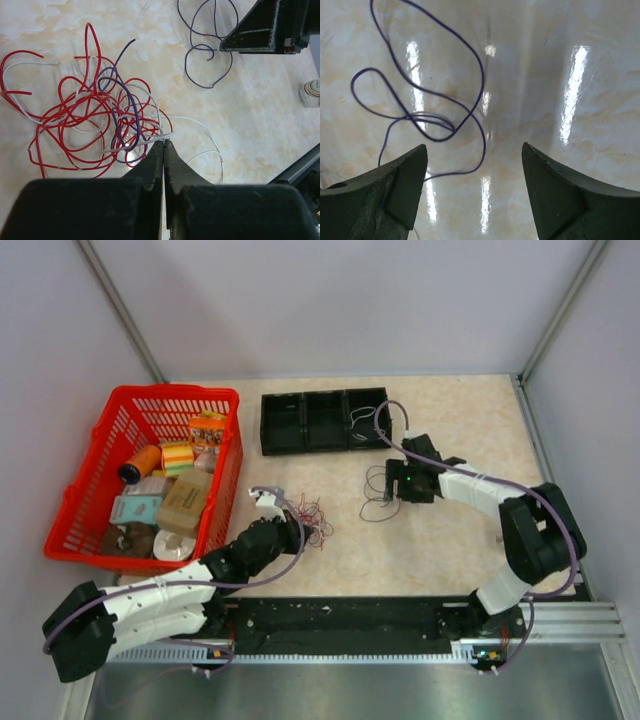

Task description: Untangle the cables

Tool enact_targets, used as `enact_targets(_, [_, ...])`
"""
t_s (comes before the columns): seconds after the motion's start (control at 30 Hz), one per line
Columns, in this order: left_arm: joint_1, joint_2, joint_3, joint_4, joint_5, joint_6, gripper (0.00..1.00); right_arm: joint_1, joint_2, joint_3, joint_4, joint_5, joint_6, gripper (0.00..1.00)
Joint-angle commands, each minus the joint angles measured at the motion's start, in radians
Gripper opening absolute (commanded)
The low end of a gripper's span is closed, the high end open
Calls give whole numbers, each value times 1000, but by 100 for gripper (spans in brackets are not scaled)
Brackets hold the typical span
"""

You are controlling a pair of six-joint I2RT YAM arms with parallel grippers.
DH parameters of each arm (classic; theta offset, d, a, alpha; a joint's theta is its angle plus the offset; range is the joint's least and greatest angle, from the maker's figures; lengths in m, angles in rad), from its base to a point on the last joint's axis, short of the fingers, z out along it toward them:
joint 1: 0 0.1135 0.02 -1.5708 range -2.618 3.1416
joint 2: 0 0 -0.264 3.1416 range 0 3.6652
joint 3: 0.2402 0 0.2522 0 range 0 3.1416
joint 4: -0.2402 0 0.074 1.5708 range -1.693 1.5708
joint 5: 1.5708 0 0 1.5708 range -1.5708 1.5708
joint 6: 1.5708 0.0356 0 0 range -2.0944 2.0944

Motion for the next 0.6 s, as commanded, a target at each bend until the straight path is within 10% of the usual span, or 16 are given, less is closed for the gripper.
enact_targets(0.0, [1, -8, -10, 61, 1, 8, 0, 25, 69, 98, 37, 112, -57, 74])
enact_targets(0.57, [1, -27, -28, 85, 21, 23, 0, 108, 236, 263, -1, -128, -583, 69])
